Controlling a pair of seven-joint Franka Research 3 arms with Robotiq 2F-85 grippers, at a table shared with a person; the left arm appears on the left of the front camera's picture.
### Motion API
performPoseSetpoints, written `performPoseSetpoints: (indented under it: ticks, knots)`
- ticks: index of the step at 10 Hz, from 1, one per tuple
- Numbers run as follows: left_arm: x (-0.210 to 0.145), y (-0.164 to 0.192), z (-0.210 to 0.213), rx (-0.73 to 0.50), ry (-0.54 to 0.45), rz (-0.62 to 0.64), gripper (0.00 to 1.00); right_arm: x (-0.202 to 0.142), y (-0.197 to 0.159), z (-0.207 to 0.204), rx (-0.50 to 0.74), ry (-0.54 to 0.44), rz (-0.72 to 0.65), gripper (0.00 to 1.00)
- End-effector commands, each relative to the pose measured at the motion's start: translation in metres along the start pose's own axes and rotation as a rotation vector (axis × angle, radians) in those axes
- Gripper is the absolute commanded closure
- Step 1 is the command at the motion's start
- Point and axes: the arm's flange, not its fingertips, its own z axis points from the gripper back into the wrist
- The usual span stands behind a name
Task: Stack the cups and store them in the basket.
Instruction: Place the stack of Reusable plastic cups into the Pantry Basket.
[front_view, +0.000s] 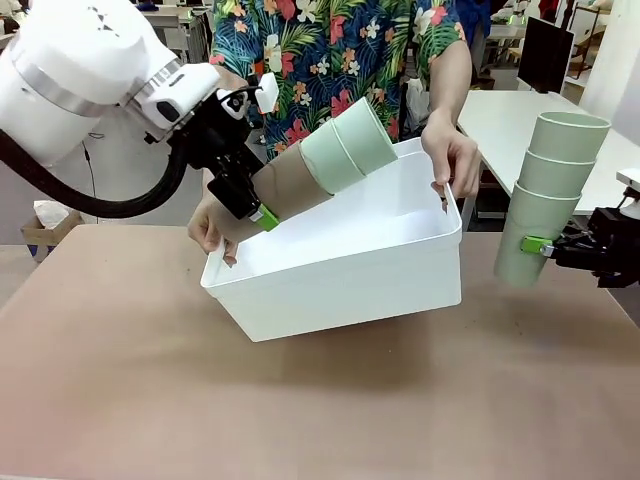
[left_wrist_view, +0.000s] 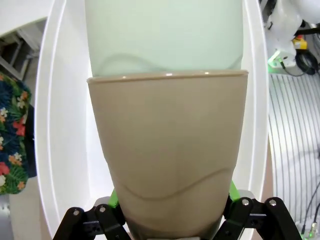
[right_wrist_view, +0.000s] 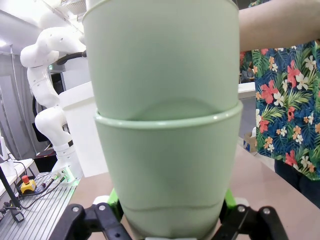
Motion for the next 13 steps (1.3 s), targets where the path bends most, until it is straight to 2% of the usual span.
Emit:
performPoseSetpoints:
  ticks: [1, 6, 13]
  knots:
    - [0.011, 0.011, -0.008, -0.007, 0.027, 0.023, 0.17, 0.005, 0.001, -0.002, 0.002, -0.002, 0.01, 0.14]
    - [0.01, 0.021, -0.048, -0.006, 0.064, 0.049, 0.17, 0.005, 0.001, -0.002, 0.002, -0.002, 0.01, 0.14]
    - [-0.004, 0.019, -0.105, -0.039, 0.175, 0.053, 0.17, 0.005, 0.001, -0.002, 0.002, -0.002, 0.01, 0.14]
